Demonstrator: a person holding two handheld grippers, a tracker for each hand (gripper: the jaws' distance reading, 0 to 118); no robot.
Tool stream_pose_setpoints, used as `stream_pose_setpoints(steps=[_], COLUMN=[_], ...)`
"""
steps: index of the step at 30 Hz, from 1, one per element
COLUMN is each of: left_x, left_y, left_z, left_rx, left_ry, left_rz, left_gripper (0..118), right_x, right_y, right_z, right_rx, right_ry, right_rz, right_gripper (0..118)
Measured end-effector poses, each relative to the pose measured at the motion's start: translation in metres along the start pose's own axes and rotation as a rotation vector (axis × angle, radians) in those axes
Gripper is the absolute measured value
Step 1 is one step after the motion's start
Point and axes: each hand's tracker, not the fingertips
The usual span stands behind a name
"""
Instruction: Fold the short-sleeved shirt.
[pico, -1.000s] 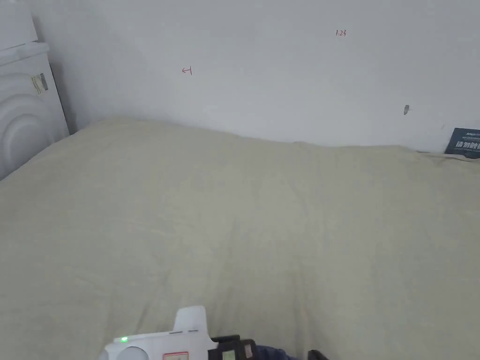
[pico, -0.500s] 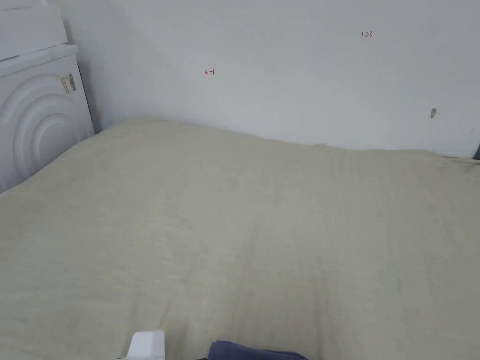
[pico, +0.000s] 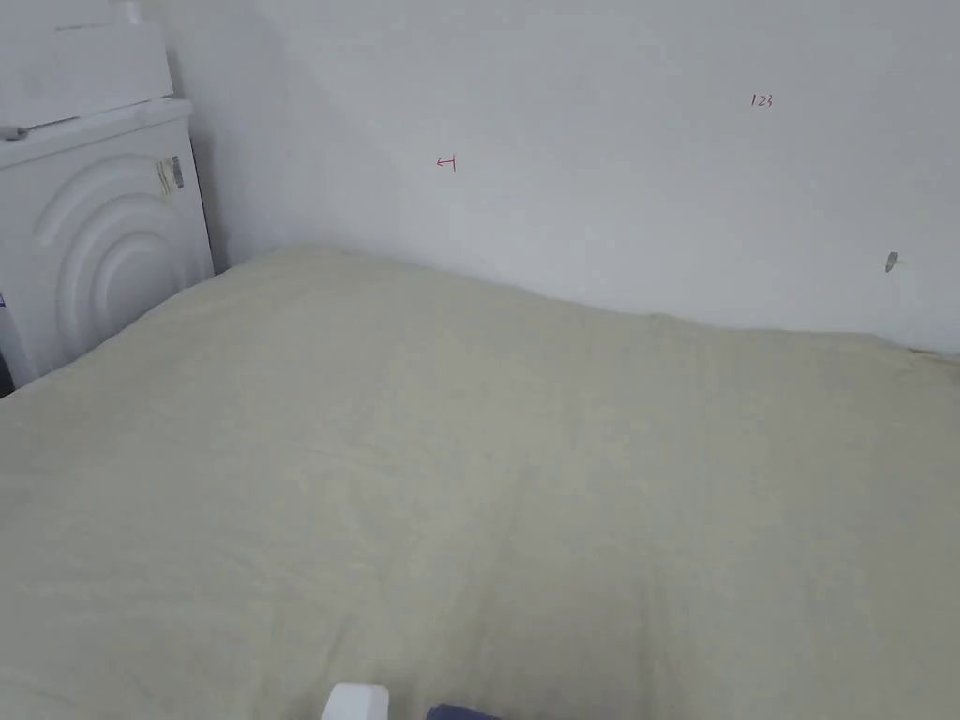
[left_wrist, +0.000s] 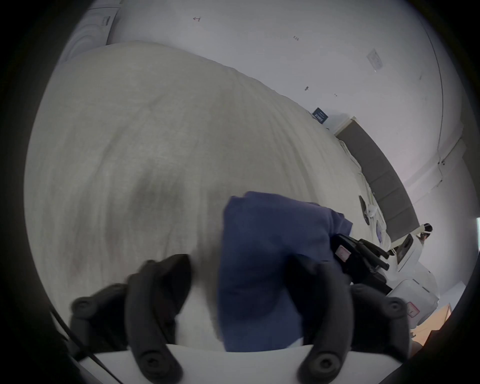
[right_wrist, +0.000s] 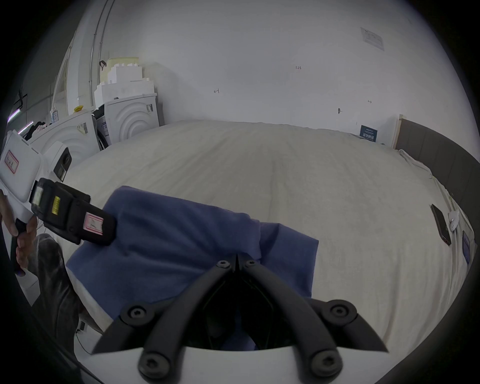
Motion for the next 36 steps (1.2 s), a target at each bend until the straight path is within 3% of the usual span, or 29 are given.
stream_pose_setpoints(steps=[1,2,4,10,14,24,36], left_x=[0.001,0.004,0.009,0.004,0.0,-0.005,-0.177], left_y=[0.001,0.0,-0.001,0.005,0.013,0.053,0.127], left_z=[-0.003,-0.007,-0.015,-0.007,0.01,0.091,0.205], left_rx=[-0.008,-0.011,-0.013,-0.023,-0.018,0.056,0.06], left_ry=[-0.042,-0.049,0.028,-0.012,-0.055,-0.031,0.225], left_rz=[0.021,0.043,-0.012,0.023,0.042,-0.093,-0.063], left_gripper=[45,38,34,13,10,9,9], right_x=[0.0,-0.001,0.0,-0.001,0.001,0.012,0.011], right_y=[0.001,0.002,0.002,0.003,0.01,0.035,0.045], right_z=[0.001,0.001,0.001,0.005,0.015,0.027,0.014], right_rx=[0.001,0.001,-0.001,0.011,0.047,0.128,0.124], right_ry=[0.002,0.001,-0.003,0.003,0.001,-0.029,-0.031], right_rz=[0.0,0.0,0.0,0.001,-0.002,0.034,0.036], right_gripper=[1,1,1,1,1,1,1])
